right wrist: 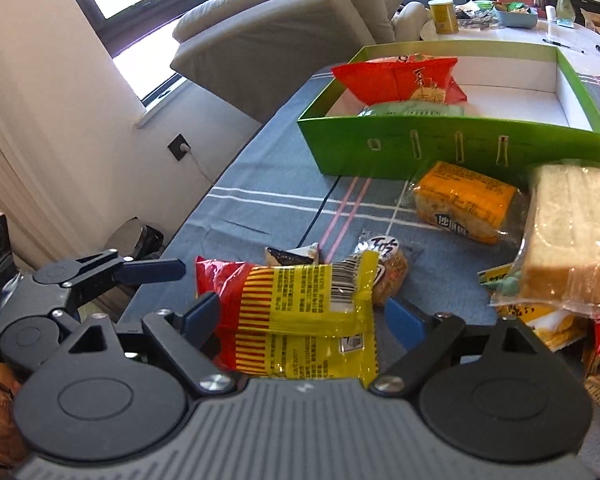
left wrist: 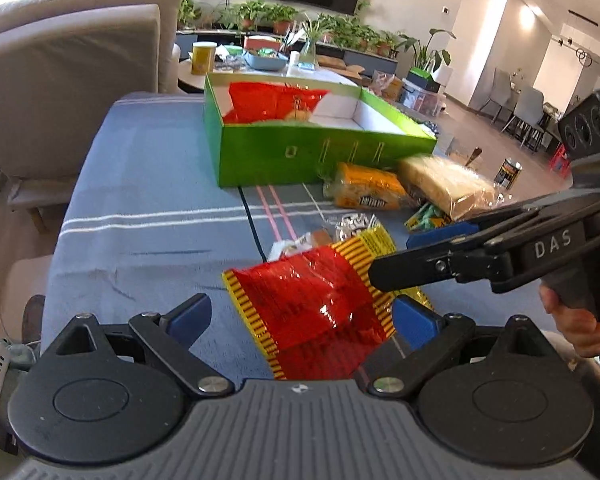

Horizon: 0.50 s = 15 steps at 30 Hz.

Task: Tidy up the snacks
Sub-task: 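Grasp the yellow-and-red wafer pack with the left gripper and lift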

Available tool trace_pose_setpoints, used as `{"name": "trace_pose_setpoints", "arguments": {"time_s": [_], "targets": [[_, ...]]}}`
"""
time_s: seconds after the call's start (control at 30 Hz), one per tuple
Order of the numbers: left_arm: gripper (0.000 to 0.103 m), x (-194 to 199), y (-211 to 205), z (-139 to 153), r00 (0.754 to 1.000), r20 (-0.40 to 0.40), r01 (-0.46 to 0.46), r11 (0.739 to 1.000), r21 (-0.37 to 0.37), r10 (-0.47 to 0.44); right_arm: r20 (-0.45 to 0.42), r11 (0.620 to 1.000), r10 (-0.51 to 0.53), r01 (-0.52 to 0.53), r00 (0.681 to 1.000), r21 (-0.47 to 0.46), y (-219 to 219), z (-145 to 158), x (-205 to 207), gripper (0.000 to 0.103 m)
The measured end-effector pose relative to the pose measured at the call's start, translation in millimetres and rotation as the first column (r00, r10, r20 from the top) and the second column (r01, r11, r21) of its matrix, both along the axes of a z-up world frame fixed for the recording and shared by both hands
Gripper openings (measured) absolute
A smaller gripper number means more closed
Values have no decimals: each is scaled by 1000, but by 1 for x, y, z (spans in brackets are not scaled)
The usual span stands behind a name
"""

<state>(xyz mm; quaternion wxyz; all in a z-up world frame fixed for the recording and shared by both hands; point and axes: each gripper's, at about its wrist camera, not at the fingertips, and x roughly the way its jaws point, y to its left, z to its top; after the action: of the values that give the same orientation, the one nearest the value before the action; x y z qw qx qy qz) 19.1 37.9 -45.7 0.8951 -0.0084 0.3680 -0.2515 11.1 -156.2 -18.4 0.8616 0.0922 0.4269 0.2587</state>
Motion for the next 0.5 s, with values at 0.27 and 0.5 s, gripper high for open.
{"name": "trace_pose_setpoints", "arguments": {"time_s": [0.27,0.5], "targets": [[92,1,-4,-10,997,-52,54,998,-31,-55,-40,1000,28,-28,999,0,5,-12,4,86],[79,2,-8,-12,996,-61,70,997,-28,-72,-28,998,52,-53,998,-32,12,-14,3,86]]}}
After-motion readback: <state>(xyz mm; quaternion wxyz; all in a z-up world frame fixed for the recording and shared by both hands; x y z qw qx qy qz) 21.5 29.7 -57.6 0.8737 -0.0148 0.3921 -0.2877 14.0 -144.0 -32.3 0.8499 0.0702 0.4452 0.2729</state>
